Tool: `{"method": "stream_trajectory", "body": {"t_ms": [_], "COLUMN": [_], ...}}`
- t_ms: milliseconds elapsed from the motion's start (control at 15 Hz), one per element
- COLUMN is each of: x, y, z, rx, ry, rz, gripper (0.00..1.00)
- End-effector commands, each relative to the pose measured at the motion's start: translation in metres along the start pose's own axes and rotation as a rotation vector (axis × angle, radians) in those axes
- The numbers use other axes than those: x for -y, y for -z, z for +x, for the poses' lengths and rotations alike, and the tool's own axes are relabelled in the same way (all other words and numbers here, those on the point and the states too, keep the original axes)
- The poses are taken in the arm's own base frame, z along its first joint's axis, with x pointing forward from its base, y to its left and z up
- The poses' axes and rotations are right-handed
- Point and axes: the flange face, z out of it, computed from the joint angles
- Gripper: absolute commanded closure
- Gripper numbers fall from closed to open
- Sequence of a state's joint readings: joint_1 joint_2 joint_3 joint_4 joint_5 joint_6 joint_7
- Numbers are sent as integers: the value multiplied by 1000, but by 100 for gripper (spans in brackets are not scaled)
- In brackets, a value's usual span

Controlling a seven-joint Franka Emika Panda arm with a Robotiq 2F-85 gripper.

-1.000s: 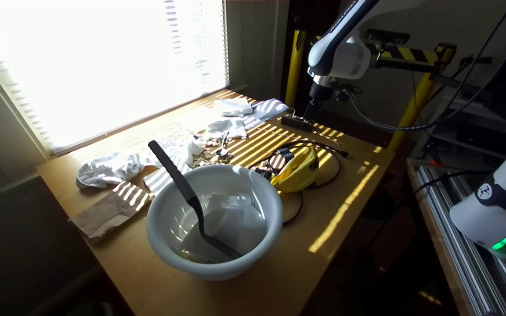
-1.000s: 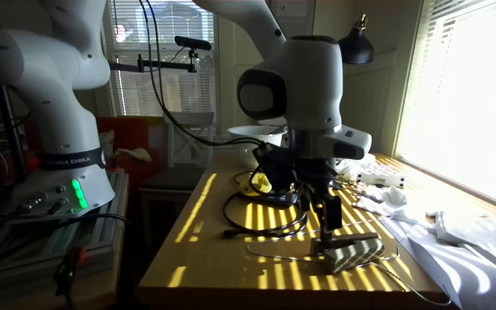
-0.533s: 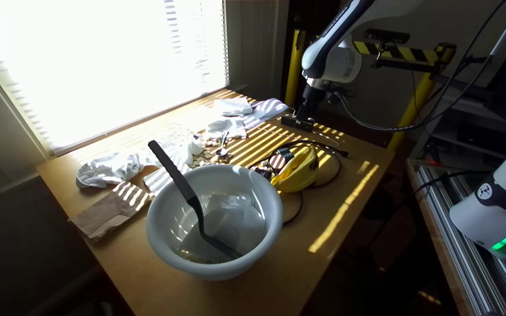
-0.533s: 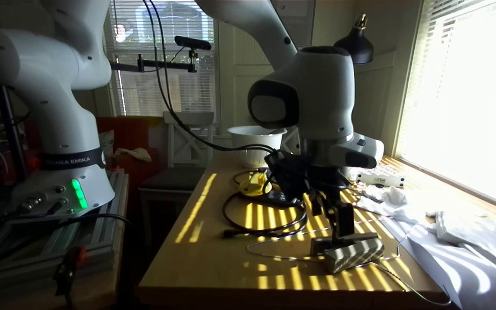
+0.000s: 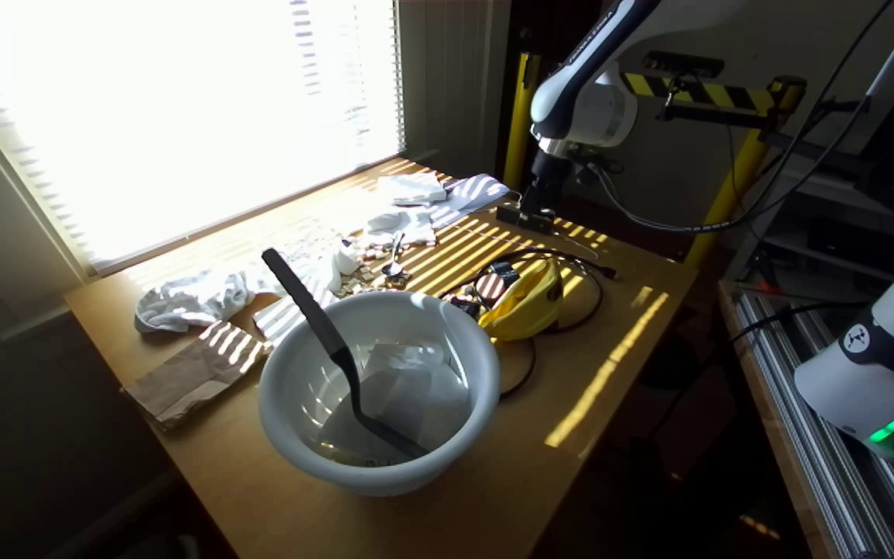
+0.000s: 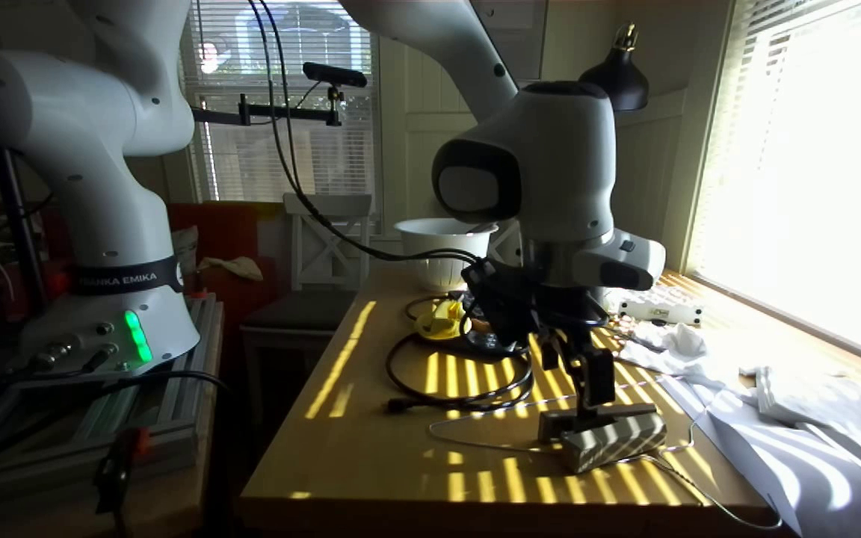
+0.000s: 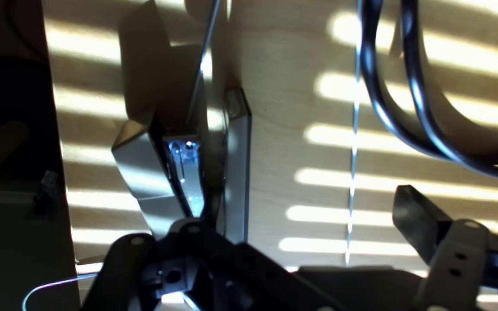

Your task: Turn the stapler, then pick up the paper from the table and staple it

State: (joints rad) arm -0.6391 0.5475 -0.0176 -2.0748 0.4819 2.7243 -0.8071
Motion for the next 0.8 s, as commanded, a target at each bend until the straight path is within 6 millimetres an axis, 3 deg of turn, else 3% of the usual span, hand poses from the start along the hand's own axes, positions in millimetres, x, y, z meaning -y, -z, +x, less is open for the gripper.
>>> {"method": "stream_trajectory", "body": {"t_ms": [0,400,733], "x": [4,21,50], "y": [-5,-11,-10], "z": [1,0,6], "rx": [-1,21,-6], "ry": [-7,40,122], "rz": [0,5,1], "gripper": [0,0,0]}}
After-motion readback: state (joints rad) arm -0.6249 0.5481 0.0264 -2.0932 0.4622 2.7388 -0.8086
